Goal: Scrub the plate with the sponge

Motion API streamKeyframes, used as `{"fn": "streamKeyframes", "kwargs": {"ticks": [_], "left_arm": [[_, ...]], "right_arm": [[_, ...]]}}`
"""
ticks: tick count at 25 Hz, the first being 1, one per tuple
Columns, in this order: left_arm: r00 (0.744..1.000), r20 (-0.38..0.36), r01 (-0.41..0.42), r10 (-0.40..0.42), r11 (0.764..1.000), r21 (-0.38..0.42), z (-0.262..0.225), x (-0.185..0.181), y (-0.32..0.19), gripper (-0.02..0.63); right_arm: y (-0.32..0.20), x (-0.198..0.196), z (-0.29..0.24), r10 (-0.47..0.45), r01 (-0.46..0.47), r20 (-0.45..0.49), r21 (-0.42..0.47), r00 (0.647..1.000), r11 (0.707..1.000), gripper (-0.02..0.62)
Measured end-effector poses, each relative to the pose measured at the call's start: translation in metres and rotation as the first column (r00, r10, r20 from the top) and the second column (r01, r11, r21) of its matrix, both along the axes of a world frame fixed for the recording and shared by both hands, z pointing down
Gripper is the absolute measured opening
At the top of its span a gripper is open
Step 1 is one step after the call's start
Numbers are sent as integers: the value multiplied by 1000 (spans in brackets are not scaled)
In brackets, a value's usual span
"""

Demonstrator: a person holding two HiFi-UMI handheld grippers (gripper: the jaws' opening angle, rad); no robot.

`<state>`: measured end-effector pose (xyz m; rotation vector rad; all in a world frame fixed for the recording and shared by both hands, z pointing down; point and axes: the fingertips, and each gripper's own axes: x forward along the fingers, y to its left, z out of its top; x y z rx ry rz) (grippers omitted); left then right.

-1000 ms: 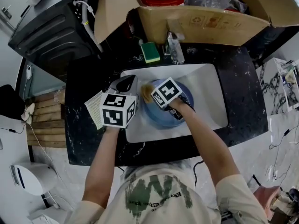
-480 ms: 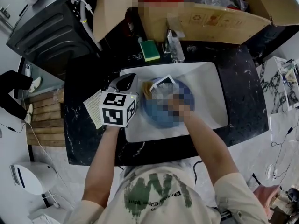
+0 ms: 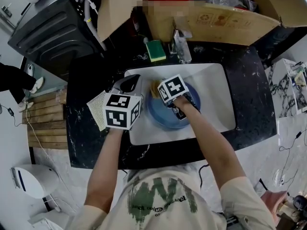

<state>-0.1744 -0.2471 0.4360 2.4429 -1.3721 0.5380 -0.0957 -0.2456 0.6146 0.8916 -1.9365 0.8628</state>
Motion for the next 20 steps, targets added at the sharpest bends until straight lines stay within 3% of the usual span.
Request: {"fn": "streamKeyframes", "kwargs": {"ticks": [20], "left_arm": [[1000,8,12,-12,1000,-9,2,-2,10,-2]], "right_arm": [[-9,46,4,115,-111,-101,49,988,993,63]]}}
